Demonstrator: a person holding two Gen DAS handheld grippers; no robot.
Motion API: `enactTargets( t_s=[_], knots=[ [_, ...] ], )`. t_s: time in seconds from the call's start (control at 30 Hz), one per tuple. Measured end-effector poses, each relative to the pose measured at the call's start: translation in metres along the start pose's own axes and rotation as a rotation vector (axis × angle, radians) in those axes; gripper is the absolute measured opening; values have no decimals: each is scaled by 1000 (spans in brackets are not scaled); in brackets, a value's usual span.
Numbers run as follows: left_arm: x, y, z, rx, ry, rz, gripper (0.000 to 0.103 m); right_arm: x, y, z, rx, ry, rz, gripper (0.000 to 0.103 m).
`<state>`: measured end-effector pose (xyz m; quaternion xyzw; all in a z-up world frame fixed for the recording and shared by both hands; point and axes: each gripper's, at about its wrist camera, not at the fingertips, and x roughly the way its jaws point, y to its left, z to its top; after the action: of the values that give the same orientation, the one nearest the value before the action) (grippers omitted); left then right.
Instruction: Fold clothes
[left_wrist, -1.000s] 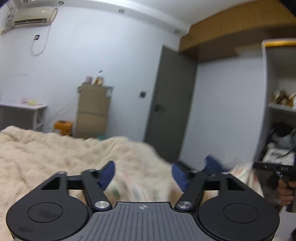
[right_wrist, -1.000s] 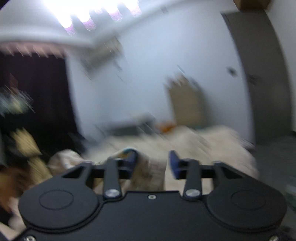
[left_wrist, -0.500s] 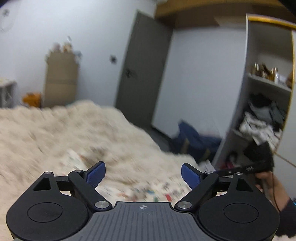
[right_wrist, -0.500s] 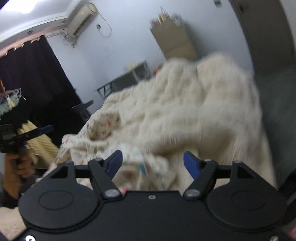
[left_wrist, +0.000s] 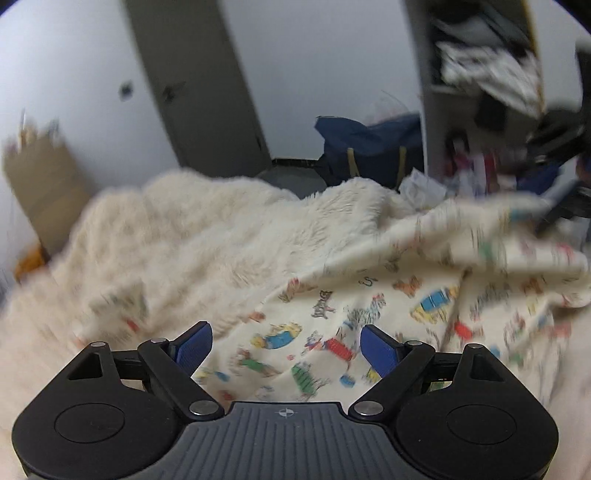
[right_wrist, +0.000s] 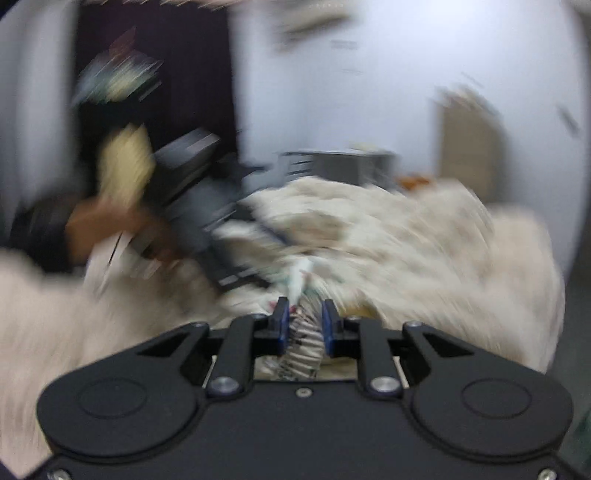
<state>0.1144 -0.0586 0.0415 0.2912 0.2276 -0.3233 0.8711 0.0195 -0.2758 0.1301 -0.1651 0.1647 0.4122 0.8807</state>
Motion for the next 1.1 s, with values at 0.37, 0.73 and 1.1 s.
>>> enactTargets(
  t_s=[0.37,0.73,1.1],
  knots=[
    [-31,-26,10,187,-44,-74,90,-19,8,6,9,62,65,64],
    [-10,-9,-2,2,-15,-137,90,9,-140,-75,1000,-61,83,54],
    [-11,15,-22,-148,-1,-170,90,77,-146,-56,1021,-2,242,32]
  ],
)
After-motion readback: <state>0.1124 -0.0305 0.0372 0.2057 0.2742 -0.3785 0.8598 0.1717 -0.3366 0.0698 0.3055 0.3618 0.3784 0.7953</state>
